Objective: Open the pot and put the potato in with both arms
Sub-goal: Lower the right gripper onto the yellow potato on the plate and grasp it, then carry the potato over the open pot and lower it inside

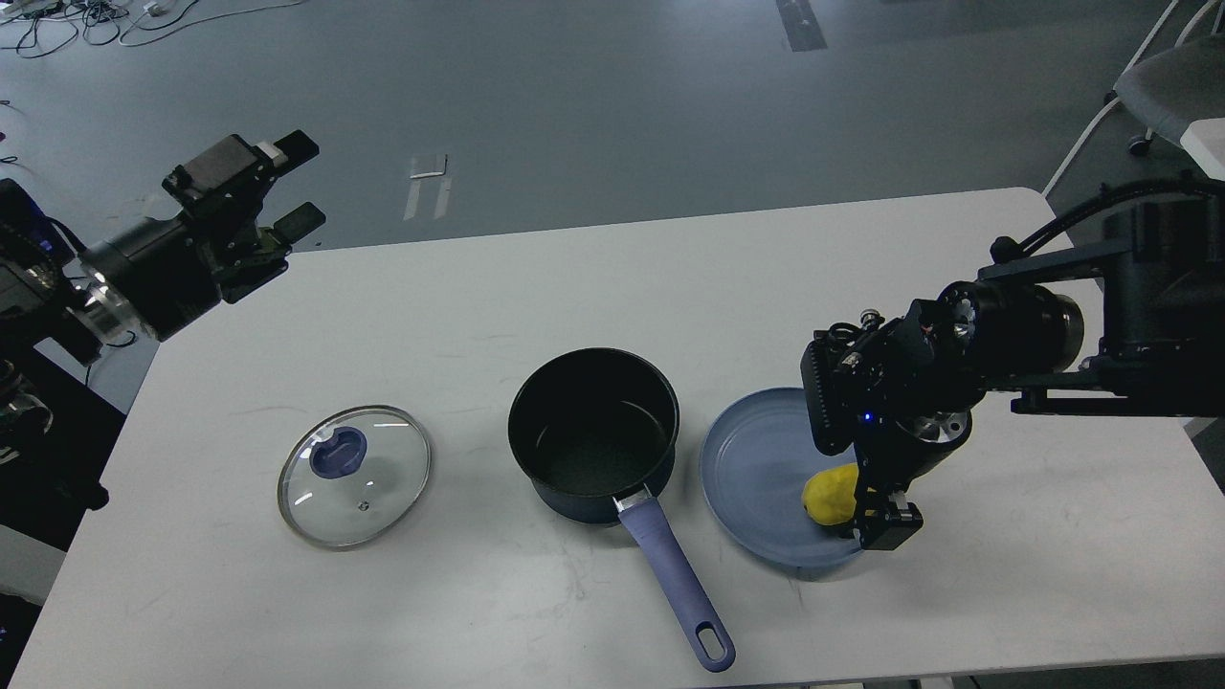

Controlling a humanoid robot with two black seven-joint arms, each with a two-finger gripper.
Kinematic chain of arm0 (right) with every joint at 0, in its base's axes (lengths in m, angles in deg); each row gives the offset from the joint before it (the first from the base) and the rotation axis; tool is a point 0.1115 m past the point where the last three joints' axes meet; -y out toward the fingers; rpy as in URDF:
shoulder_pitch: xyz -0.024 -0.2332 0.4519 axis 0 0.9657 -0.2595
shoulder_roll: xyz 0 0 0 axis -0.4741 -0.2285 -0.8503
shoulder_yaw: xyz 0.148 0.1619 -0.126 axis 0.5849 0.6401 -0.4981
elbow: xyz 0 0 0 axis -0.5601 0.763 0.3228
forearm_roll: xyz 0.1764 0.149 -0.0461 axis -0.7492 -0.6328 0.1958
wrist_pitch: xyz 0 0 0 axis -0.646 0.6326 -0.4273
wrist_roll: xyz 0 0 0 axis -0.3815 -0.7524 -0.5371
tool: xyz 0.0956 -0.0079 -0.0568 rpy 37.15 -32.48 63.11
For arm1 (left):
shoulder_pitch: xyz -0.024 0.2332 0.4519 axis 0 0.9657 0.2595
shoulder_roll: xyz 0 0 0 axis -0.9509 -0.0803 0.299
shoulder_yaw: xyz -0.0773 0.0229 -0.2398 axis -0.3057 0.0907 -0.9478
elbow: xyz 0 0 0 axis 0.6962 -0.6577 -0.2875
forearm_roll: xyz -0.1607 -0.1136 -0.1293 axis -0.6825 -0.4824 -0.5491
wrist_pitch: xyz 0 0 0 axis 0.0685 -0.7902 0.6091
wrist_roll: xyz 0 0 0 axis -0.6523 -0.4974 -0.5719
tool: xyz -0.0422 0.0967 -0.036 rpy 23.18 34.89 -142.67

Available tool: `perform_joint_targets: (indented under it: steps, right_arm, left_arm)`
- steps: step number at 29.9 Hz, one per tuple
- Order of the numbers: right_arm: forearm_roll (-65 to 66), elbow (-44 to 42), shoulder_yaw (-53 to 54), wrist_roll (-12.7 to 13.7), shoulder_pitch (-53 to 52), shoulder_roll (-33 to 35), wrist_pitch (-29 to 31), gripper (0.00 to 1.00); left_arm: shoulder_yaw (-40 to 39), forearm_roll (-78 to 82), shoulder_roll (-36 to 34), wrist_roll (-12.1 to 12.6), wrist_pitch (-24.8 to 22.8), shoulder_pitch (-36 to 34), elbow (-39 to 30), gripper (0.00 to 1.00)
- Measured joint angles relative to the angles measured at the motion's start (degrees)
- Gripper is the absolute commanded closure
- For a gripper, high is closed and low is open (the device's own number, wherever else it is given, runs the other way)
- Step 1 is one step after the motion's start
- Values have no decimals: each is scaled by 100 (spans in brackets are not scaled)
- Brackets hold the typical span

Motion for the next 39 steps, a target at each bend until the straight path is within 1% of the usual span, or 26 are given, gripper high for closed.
perform_joint_targets:
  steps: [1, 2, 4, 8, 9, 10, 16, 19, 23, 27, 33, 37, 39]
  right_arm:
    - [2, -2, -13, 0, 8, -5, 0, 27]
    - [3, -2, -22, -1, 14, -10, 0, 32]
    - [5, -3, -31, 0, 20, -20, 0, 56]
    - [7, -11, -37, 0, 20, -26, 0, 70]
    - [7, -12, -37, -1, 19, -28, 0, 77]
    - [7, -12, -37, -1, 17, -31, 0, 80]
    - [-53, -14, 10, -1, -117, -35, 0, 81]
    - [-264, -146, 191, 0, -593, -35, 0, 81]
    - [-887, -427, 331, -2, -1134, -126, 1, 81]
    - [-1594, -935, 693, -2, -1327, -577, 0, 81]
    - [-2290, -1908, 969, -1, -1235, -1330, 0, 81]
    - [-2857, -2167, 985, -1, -1038, -1741, 0, 81]
    - [-3053, -2207, 986, -1, -890, -1825, 1, 81]
  left_arm:
    - [0, 0, -1, 0, 0, 0, 0, 2]
    - [-1, 0, -1, 0, -1, 0, 0, 2]
    - [-1, 0, -1, 0, 0, 0, 0, 2]
    - [-1, 0, -1, 0, -1, 1, 0, 2]
    - [-1, 0, -1, 0, -1, 1, 0, 2]
    - [-1, 0, -1, 0, 0, 1, 0, 2]
    - [-1, 0, 9, 0, -1, 1, 0, 2]
    - [-2, 0, 9, 0, 0, 1, 0, 2]
    - [-2, 0, 22, 0, -1, 1, 2, 2]
    - [-2, 0, 26, 0, -7, 1, -1, 2]
    - [-2, 0, 13, 0, -9, 1, -5, 2]
    - [-2, 0, -1, 0, -9, 1, -10, 2]
    - [-2, 0, -10, 0, -9, 1, -10, 2]
